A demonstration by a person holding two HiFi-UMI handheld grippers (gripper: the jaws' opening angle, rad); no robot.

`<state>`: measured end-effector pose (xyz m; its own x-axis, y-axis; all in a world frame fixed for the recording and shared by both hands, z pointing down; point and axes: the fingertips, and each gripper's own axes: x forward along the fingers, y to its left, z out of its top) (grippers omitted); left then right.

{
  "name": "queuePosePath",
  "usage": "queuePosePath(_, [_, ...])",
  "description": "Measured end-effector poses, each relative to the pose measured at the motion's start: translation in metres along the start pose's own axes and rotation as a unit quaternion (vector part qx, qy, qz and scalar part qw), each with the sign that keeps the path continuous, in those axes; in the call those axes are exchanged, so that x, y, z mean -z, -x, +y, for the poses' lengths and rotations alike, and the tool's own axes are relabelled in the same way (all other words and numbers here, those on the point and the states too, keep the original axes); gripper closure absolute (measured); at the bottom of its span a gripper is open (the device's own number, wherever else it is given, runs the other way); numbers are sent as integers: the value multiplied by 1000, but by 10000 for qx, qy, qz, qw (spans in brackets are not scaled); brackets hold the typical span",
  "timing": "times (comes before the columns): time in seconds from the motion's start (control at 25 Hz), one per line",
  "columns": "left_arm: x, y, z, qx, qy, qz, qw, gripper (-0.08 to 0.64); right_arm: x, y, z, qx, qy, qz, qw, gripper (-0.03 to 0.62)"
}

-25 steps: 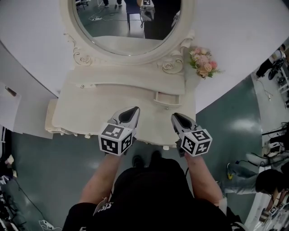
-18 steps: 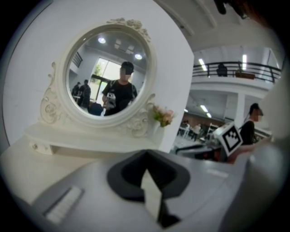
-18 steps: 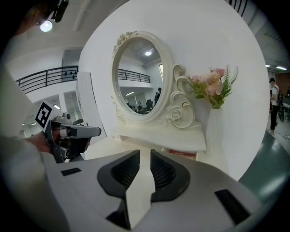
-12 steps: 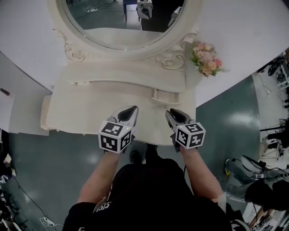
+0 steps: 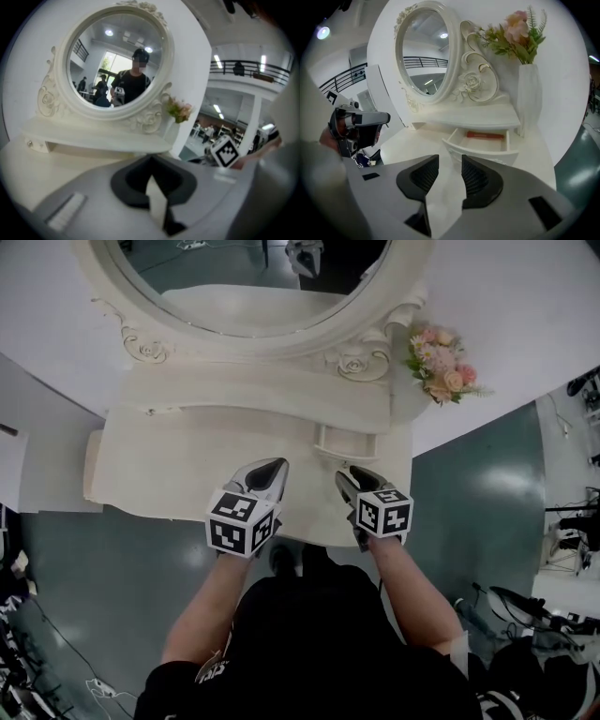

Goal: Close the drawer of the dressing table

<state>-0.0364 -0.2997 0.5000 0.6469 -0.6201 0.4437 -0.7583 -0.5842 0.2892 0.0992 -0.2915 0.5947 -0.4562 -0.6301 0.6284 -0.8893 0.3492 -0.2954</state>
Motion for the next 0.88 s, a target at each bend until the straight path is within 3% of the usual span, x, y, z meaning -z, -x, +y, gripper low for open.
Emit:
queuePosePath(0.56, [15,-14,7,-80,134,225,9996,552,28,-35,-31,273,-574,402,9972,422])
queuePosePath(0.88, [26,-14,7,-115,240,301,9992,552,31,-41,-34,300,-590,407,9970,461])
